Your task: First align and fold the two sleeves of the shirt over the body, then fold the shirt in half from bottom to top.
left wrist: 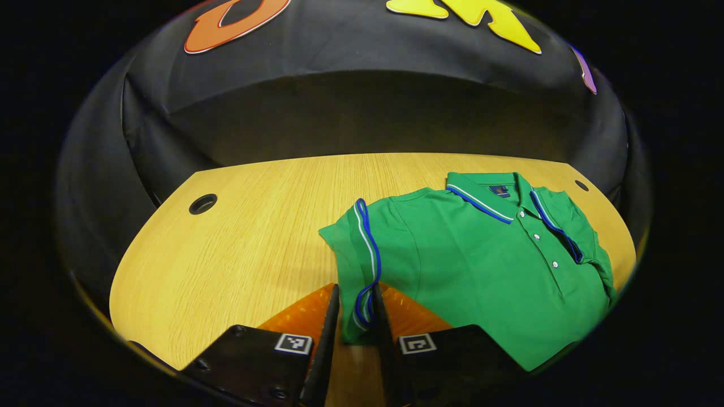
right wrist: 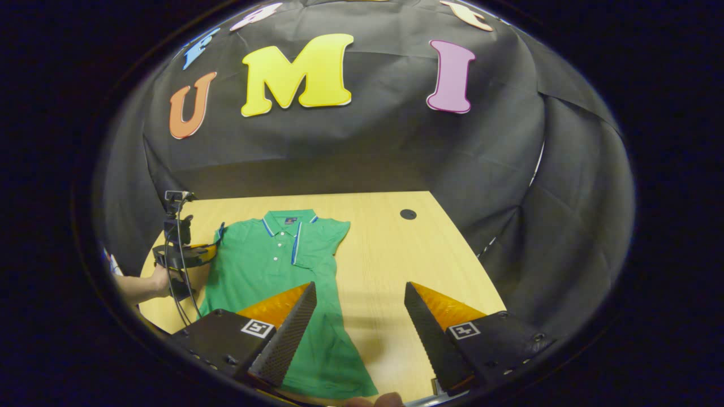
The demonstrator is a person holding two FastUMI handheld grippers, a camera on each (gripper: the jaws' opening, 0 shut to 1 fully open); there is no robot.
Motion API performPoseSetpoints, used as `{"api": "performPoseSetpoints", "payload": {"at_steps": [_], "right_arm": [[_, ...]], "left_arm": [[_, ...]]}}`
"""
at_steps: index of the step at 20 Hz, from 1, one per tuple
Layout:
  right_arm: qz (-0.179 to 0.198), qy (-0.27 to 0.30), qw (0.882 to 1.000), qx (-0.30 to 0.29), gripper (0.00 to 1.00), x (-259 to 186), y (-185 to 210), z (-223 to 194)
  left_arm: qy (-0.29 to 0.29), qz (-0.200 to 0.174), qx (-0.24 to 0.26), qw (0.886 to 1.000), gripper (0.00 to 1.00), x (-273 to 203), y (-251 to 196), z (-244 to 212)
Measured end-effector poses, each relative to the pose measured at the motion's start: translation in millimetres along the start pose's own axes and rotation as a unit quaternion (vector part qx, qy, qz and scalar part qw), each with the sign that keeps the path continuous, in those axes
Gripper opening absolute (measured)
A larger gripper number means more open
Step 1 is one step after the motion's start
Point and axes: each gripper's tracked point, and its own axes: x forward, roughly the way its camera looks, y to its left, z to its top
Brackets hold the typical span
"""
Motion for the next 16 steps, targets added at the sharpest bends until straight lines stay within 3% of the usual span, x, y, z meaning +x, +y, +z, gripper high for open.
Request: {"api": "performPoseSetpoints", "payload": {"at_steps": [2, 8, 12, 16], "right_arm": [[0.002, 0.005, 1.000, 0.000, 0.96, 3.2, 1.8, -2.5], [0.001, 0.006, 1.000, -0.005, 0.98, 10.0, 2.0, -0.7], [0.008, 0.011, 1.000, -0.006, 0.96, 13.0, 3.8, -1.2], [0.013, 0.004, 1.000, -0.001, 0.96, 12.1, 1.5, 1.8]], "left_arm": [[-0.004, 0.000, -0.004, 1.000, 0.29, 1.1, 1.7, 2.6], [0.002, -0.028, -0.026, 0.999, 0.12, -5.0, -2.8, 11.3], [-0.036, -0.031, -0.047, 0.998, 0.09, -21.4, -7.8, 42.7], [-0.052, -0.048, -0.029, 0.997, 0.09, -33.9, -28.0, 68.7]]}}
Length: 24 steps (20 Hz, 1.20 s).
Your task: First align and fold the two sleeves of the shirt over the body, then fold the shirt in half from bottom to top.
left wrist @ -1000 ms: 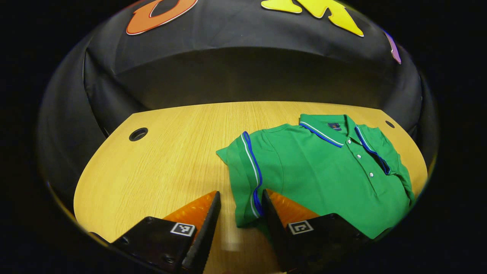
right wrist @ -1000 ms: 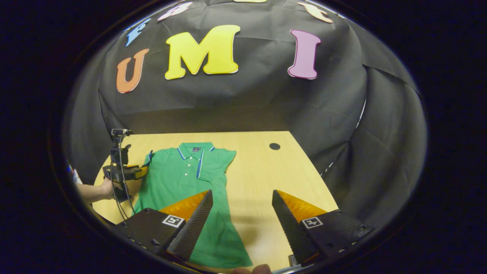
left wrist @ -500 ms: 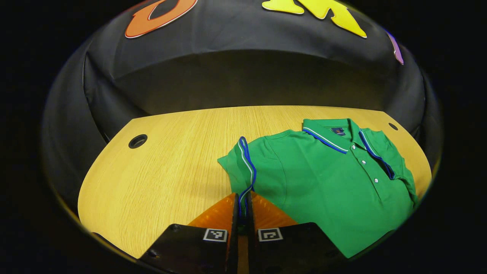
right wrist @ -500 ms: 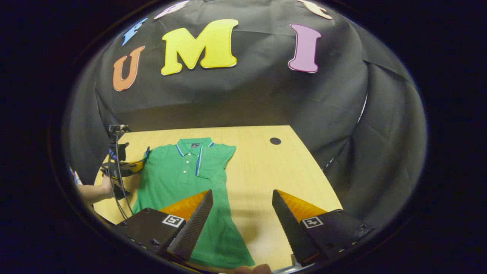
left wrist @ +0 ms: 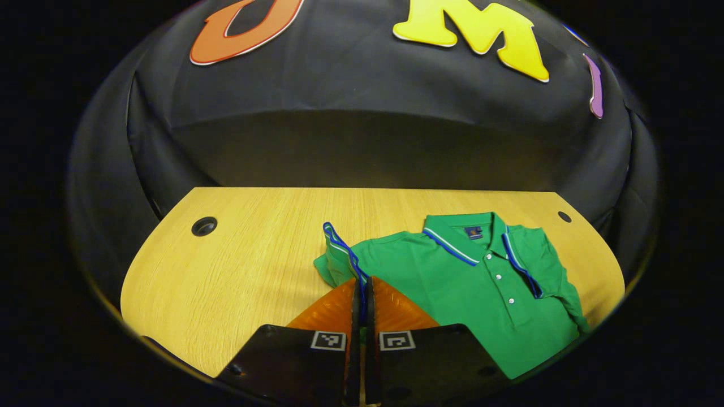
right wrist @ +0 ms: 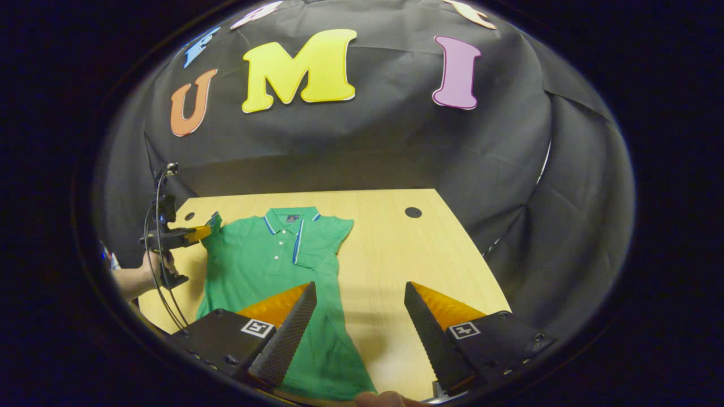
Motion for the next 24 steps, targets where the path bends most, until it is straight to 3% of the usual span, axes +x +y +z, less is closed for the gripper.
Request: {"api": "performPoseSetpoints", "payload": {"at_steps": [5, 8, 15, 17, 21, 24], "right_arm": [[0.001, -0.010, 1.000, 0.008, 0.98, -8.5, -12.1, 1.5], [-0.014, -0.013, 1.000, 0.017, 0.96, -13.5, -30.9, -1.8], [-0.039, -0.001, 0.998, 0.052, 0.96, -18.0, -69.9, -17.0], [-0.038, 0.002, 0.998, 0.059, 0.96, -17.1, -73.2, -19.6], [-0.031, -0.002, 0.998, 0.056, 0.96, -16.2, -74.2, -17.5], [-0.020, -0.012, 0.999, 0.037, 0.95, -15.1, -69.9, -12.3]], "left_arm": [[-0.004, -0.027, 0.018, 0.999, 0.09, -0.9, -46.8, 20.3], [0.012, -0.024, 0.026, 0.999, 0.10, 7.7, -70.6, 15.6], [0.017, -0.057, 0.038, 0.998, 0.12, 15.1, -133.9, 14.8], [0.016, -0.069, 0.036, 0.997, 0.22, 10.7, -148.7, 14.3], [0.004, -0.044, 0.028, 0.999, 1.00, 2.9, -151.8, 20.1], [-0.010, -0.034, 0.020, 0.999, 1.00, -12.5, -148.1, 28.9]]}}
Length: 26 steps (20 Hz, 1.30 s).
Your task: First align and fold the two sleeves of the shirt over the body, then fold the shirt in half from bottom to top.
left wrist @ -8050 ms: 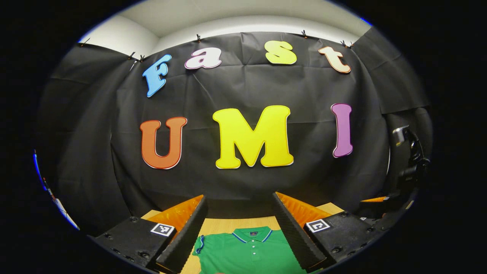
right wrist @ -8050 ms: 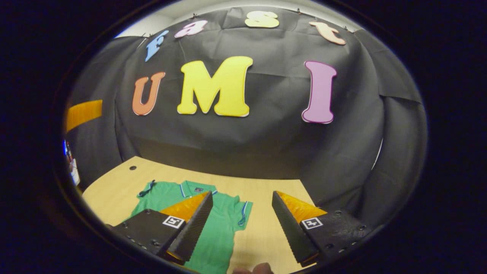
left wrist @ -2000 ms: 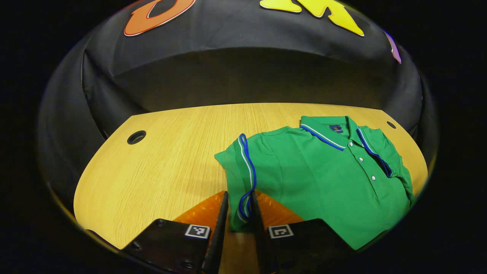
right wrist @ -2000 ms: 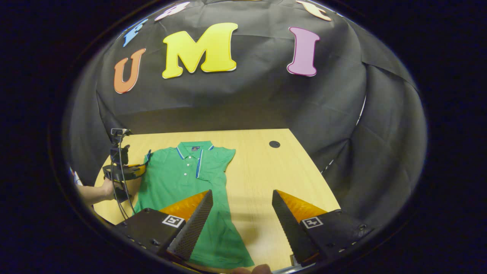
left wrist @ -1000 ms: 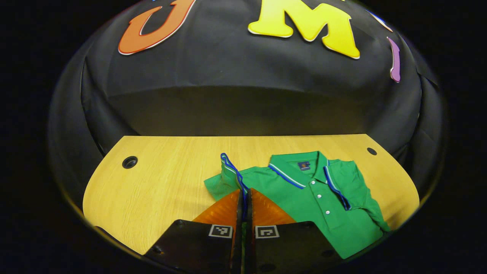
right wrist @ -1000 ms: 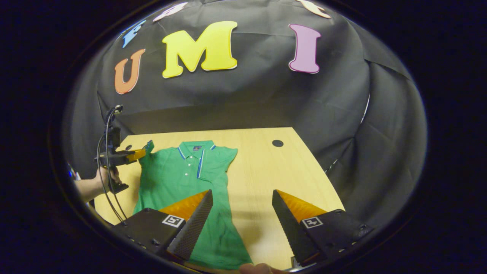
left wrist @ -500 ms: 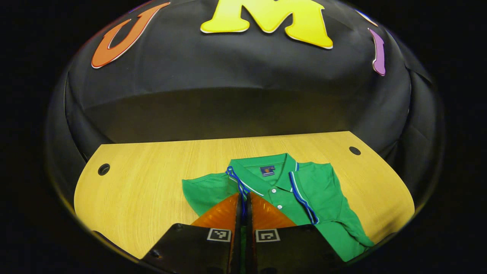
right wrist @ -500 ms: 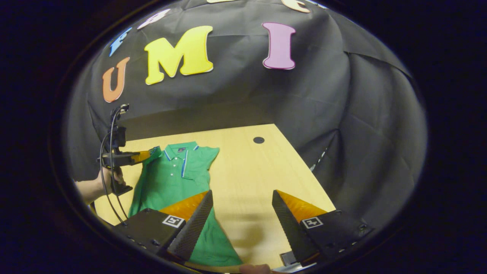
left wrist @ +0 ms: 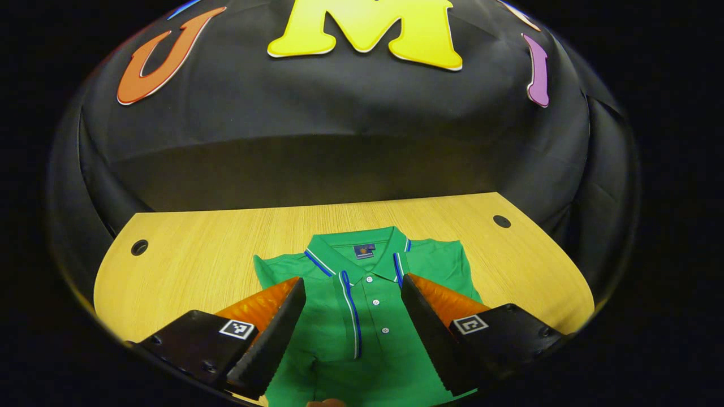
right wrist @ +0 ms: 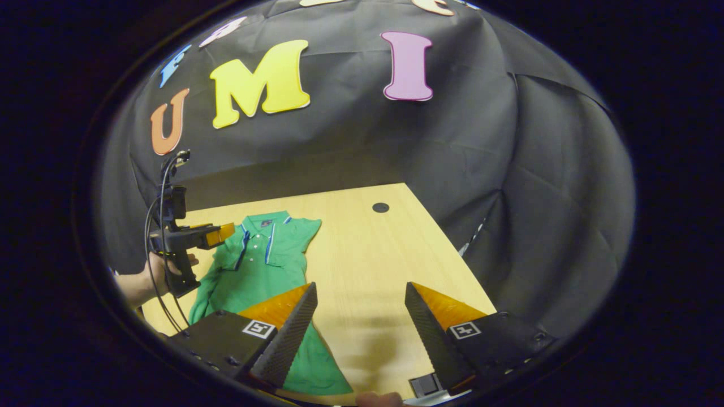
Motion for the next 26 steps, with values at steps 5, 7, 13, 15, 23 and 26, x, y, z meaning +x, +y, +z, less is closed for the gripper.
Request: {"api": "performPoseSetpoints", "payload": {"at_steps": [5, 7, 13, 15, 23, 26], "right_arm": [[0.022, -0.033, 0.997, -0.060, 0.96, 2.7, 5.8, 22.0], [0.036, -0.041, 0.996, -0.070, 0.96, 3.0, 16.3, 26.0], [0.103, -0.005, 0.988, -0.111, 0.96, -6.4, 56.0, -18.0], [0.113, 0.018, 0.985, -0.132, 0.96, -10.6, 61.4, -40.9], [0.111, 0.112, 0.973, -0.167, 0.96, -23.1, 54.5, -127.6], [0.103, 0.175, 0.969, -0.138, 0.96, -26.4, 48.0, -169.5]], "left_arm": [[-0.028, 0.038, -0.011, 0.999, 1.00, -40.9, 16.8, 17.8], [-0.036, 0.046, -0.024, 0.998, 1.00, -63.7, 20.3, 21.8], [-0.031, 0.075, -0.084, 0.993, 1.00, -149.7, 44.9, -9.0], [-0.020, 0.084, -0.070, 0.994, 1.00, -177.8, 58.2, -32.7], [0.092, 0.072, -0.092, 0.989, 1.00, -264.4, 69.0, -153.7], [0.174, 0.048, -0.073, 0.981, 1.00, -276.3, 64.5, -211.2]]}}
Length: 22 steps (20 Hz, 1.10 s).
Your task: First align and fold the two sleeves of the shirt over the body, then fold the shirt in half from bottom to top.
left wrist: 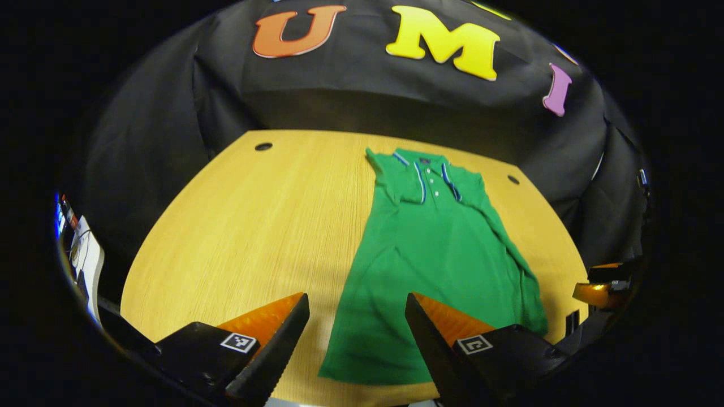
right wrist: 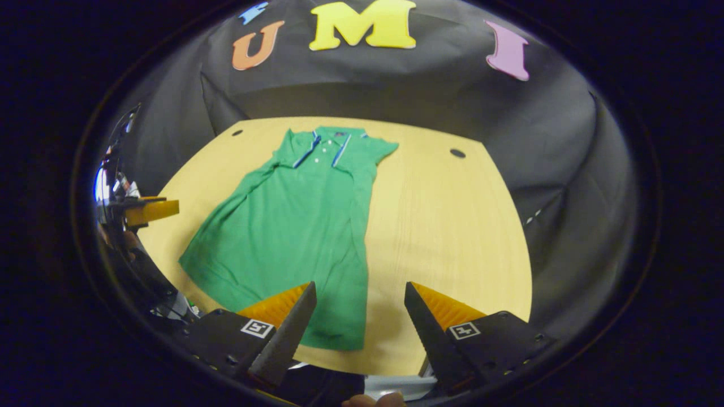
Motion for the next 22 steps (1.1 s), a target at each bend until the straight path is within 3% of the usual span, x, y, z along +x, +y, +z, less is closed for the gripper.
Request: {"api": "performPoseSetpoints", "payload": {"at_steps": [3, 7, 16, 22], "right_arm": [[-0.006, 0.064, 0.998, 0.006, 0.96, 12.8, 0.6, -37.4], [0.001, 0.122, 0.992, 0.026, 0.95, 25.8, 11.0, -69.6], [-0.021, 0.182, 0.982, 0.033, 0.95, 49.0, 17.2, -96.4], [-0.014, 0.197, 0.979, 0.057, 0.93, 51.3, 16.7, -97.6]], "left_arm": [[0.073, -0.013, 0.019, 0.997, 1.00, 4.1, 5.0, -49.3], [0.127, -0.010, 0.012, 0.992, 1.00, 14.6, 14.9, -84.8], [0.149, 0.003, 0.039, 0.988, 1.00, 24.7, 25.0, -92.0], [0.163, 0.014, 0.040, 0.986, 1.00, 26.9, 27.7, -97.6]]}}
